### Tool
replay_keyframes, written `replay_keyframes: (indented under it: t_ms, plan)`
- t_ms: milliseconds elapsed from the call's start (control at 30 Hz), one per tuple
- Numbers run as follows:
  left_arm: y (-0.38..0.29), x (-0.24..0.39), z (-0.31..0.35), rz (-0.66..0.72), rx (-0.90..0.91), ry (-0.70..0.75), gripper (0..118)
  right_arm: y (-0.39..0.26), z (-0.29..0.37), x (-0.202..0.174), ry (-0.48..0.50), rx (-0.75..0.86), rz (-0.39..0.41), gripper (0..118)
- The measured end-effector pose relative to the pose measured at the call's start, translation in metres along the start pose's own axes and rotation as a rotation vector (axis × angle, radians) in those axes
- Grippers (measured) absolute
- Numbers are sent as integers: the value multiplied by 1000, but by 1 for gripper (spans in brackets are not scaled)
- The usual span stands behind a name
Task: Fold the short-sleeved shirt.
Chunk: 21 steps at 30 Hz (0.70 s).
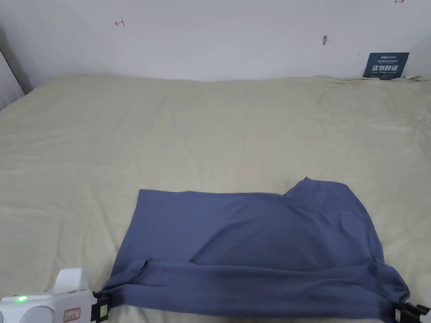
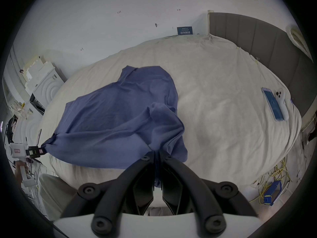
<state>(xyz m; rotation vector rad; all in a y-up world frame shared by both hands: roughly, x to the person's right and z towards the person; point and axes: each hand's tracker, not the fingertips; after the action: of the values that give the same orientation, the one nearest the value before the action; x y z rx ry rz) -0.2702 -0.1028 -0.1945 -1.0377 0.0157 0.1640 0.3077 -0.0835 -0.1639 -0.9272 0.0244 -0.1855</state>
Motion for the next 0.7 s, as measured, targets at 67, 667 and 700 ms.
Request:
replay_keyframes:
  t_ms: [67, 667, 700]
  plan:
    - [-7, 0, -7, -13, -29, 25, 0, -9, -5, -1, -19, -26, 7, 4]
    - [-1, 14, -16, -27, -75, 86, 80, -6, -22, 5, -110, -5, 18, 73]
    - [3, 16, -12, -25, -52, 90, 98, 2, -16, 3, -104, 29, 20, 79]
